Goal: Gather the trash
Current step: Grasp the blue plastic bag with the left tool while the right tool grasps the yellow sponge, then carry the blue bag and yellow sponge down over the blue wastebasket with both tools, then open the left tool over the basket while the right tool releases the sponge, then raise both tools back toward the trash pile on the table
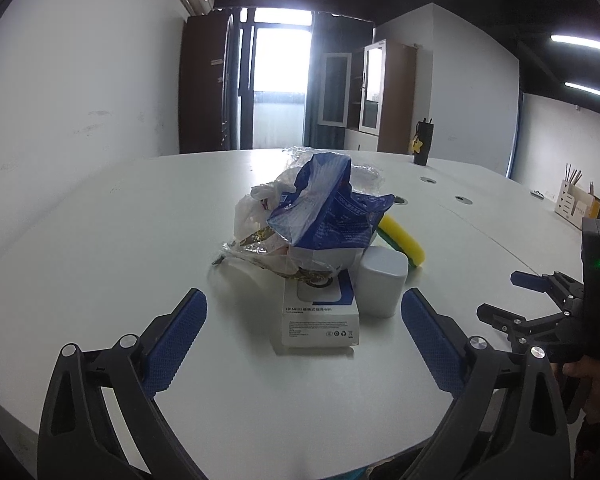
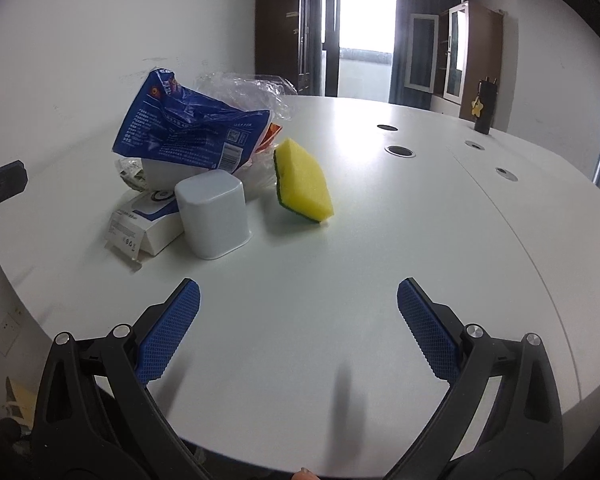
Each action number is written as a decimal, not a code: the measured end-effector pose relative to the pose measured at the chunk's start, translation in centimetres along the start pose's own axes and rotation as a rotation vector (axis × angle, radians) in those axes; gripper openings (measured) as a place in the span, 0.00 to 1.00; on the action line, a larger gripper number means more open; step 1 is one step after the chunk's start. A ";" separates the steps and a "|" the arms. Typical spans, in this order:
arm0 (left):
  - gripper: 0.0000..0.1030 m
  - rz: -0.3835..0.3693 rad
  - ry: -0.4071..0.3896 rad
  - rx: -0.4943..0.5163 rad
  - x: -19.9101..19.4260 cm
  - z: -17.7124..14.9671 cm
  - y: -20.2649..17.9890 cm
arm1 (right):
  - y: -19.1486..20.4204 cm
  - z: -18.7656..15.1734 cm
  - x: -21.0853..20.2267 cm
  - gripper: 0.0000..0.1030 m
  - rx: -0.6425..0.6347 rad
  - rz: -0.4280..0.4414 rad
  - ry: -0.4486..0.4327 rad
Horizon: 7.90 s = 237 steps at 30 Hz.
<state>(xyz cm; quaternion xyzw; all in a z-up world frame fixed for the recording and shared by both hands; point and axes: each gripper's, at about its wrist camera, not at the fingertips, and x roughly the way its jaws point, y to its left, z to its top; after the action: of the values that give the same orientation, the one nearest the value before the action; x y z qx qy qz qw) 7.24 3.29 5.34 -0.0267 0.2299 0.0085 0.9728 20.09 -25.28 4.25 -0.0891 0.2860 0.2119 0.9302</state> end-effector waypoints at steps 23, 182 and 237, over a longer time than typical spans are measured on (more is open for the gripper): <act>0.83 0.011 0.123 0.110 9.4 6.3 -1.3 | -0.1 7.1 11.3 0.85 -0.093 0.016 0.169; 0.41 0.077 0.897 -0.355 27.4 -29.5 2.9 | 8.0 -28.0 26.7 0.52 0.352 0.188 0.792; 0.65 0.118 -0.019 -0.144 -3.9 -8.6 -0.3 | 7.6 -9.8 -8.2 0.92 0.081 0.256 -0.039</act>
<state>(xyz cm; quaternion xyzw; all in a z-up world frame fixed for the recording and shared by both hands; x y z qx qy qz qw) -0.09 2.46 -0.54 -0.0829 0.2206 0.0826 0.9683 5.78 -24.11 0.53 -0.0101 0.2853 0.3187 0.9038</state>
